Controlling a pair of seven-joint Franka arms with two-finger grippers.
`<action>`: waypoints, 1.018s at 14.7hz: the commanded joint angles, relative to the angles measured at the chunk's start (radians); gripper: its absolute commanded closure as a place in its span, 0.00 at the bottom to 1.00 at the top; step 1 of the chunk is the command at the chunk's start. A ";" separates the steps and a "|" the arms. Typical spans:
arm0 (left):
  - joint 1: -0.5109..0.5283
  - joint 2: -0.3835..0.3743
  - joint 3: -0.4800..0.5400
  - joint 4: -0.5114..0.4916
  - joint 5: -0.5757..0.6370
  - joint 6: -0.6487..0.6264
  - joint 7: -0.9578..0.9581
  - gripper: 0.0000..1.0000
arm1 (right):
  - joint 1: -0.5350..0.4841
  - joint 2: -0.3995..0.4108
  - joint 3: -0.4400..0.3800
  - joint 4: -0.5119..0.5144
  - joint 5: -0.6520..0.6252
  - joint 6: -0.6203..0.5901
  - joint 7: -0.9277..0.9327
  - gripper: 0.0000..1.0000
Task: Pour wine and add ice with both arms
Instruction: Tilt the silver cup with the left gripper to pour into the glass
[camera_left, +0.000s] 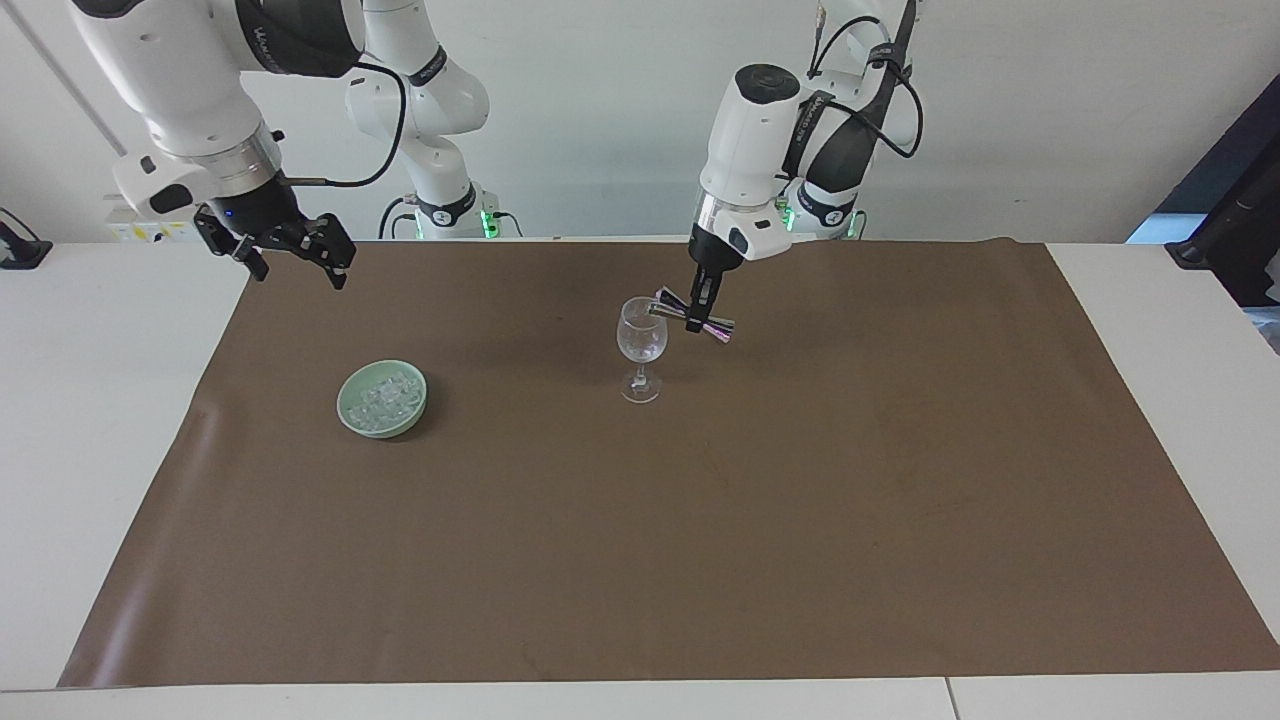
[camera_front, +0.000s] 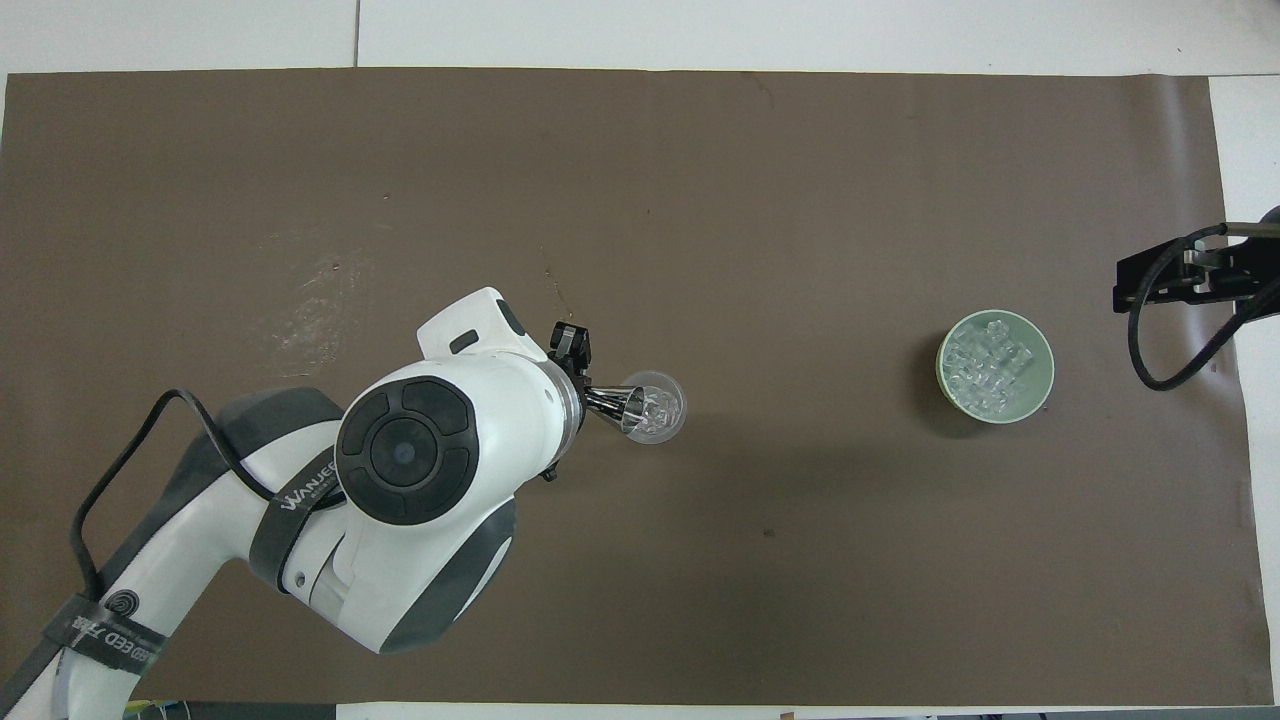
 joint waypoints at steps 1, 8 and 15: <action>-0.034 0.007 0.009 0.042 0.069 -0.060 -0.033 1.00 | -0.008 -0.015 0.006 -0.014 0.004 0.006 0.013 0.00; -0.077 0.009 0.003 0.068 0.233 -0.085 -0.137 1.00 | -0.008 -0.015 0.004 -0.014 0.004 0.006 0.013 0.00; -0.097 0.011 -0.005 0.077 0.347 -0.079 -0.154 1.00 | -0.008 -0.015 0.004 -0.014 0.004 0.006 0.013 0.00</action>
